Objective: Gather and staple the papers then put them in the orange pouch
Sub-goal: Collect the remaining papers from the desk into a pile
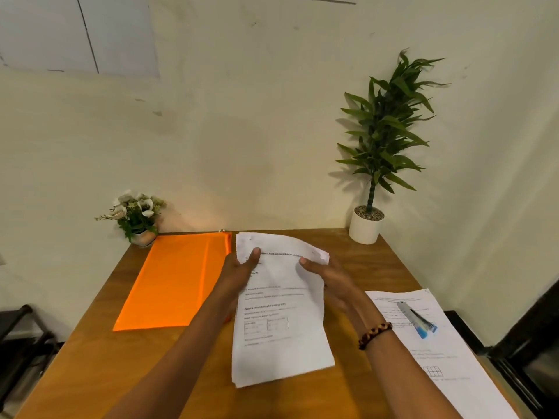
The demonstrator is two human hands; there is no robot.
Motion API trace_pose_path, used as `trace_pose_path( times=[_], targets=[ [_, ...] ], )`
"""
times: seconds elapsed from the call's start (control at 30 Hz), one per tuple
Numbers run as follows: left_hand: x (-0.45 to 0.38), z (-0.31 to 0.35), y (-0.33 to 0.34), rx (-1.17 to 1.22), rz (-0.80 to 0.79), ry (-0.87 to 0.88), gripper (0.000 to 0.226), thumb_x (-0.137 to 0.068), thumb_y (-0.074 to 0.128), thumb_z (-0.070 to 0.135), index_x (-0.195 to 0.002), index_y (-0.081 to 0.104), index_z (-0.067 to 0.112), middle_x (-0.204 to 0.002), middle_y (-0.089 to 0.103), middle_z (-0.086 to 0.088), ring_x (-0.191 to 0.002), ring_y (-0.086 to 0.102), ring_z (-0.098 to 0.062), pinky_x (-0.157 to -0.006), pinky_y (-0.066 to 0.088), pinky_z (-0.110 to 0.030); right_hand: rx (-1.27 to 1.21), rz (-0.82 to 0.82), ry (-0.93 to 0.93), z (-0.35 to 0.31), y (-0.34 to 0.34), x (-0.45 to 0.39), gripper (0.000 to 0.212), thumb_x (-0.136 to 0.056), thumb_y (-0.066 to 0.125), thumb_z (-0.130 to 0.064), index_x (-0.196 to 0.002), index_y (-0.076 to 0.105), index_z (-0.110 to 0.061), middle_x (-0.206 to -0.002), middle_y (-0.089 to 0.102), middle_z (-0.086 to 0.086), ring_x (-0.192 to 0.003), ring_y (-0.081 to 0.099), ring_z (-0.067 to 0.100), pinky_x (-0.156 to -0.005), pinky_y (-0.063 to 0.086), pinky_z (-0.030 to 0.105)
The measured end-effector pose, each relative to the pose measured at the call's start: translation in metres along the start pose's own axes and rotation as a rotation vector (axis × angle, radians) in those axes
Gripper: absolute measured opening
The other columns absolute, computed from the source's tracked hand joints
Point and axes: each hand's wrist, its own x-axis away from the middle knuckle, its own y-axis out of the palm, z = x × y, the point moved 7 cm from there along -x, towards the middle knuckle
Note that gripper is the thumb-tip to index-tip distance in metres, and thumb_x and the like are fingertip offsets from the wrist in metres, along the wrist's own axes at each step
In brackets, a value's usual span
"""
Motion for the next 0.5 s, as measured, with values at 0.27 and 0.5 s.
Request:
trace_pose_path(
  times=[0.27, 0.5],
  targets=[
    [0.008, 0.079, 0.023, -0.246, 0.095, 0.469, 0.026, -0.103, 0.053, 0.035, -0.106, 0.069, 0.015, -0.093, 0.074, 0.003, -0.085, 0.070, -0.003, -0.067, 0.052, -0.016, 0.095, 0.095, -0.371, -0.083, 0.025, 0.005, 0.019, -0.100, 0.059, -0.007, -0.109, 0.070, -0.019, -0.108, 0.075, 0.009, -0.097, 0.071, 0.020, -0.086, 0.058, 0.038],
    [0.003, 0.055, 0.034, -0.152, 0.035, 0.416, 0.038, -0.098, 0.055, 0.045, -0.125, 0.061, 0.017, -0.105, 0.073, 0.002, -0.097, 0.071, -0.012, -0.074, 0.058, -0.024, 0.163, 0.190, -0.397, -0.067, 0.037, 0.000, 0.022, -0.101, 0.057, -0.008, -0.108, 0.064, -0.029, -0.107, 0.071, 0.000, -0.099, 0.069, 0.016, -0.087, 0.060, 0.036]
  ],
)
